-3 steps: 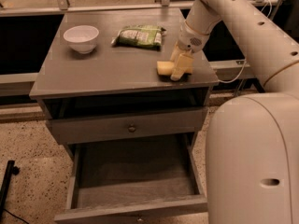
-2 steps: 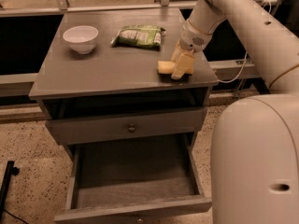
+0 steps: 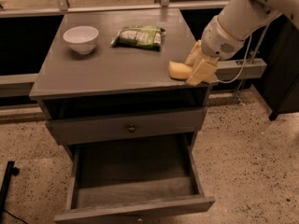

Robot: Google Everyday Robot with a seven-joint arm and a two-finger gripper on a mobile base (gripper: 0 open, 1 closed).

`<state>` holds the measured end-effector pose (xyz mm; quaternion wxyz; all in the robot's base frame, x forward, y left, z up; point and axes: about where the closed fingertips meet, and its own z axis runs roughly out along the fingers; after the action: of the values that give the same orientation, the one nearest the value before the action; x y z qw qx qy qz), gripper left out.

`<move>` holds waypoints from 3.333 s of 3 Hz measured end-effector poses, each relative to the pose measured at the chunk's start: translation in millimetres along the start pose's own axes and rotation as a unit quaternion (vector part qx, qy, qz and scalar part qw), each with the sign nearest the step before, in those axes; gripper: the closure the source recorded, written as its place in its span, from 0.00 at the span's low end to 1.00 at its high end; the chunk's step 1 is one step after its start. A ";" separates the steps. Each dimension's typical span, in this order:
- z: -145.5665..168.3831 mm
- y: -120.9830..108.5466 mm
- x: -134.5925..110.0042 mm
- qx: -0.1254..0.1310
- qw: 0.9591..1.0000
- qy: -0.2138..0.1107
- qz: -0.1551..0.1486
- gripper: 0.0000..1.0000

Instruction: Place sponge into middle drawer

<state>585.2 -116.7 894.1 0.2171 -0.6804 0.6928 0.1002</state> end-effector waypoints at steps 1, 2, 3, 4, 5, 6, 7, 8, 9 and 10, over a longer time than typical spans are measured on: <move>1.7 0.4 0.1 -0.002 1.000 0.000 0.000 1.00; 16.2 7.3 3.2 -0.004 1.000 -0.007 0.004 1.00; 65.7 36.8 14.9 -0.007 0.999 -0.047 0.020 1.00; 131.7 77.0 44.8 -0.028 0.998 -0.050 0.024 1.00; 165.7 102.5 70.0 -0.040 0.998 -0.047 0.007 1.00; 172.4 103.3 70.6 -0.046 0.998 -0.046 0.005 1.00; 248.7 125.3 92.5 -0.060 0.997 -0.038 0.008 1.00; 305.9 142.6 118.9 -0.041 0.999 -0.011 -0.001 1.00; 352.3 132.5 140.0 0.016 0.999 0.027 -0.008 0.73; 374.7 112.9 147.4 0.070 0.997 0.033 -0.005 0.42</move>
Offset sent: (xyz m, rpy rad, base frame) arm -0.0483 0.0408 -0.1761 0.1670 0.0979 -0.0345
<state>538.4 -80.4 480.1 0.2419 -0.6701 0.7012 0.0273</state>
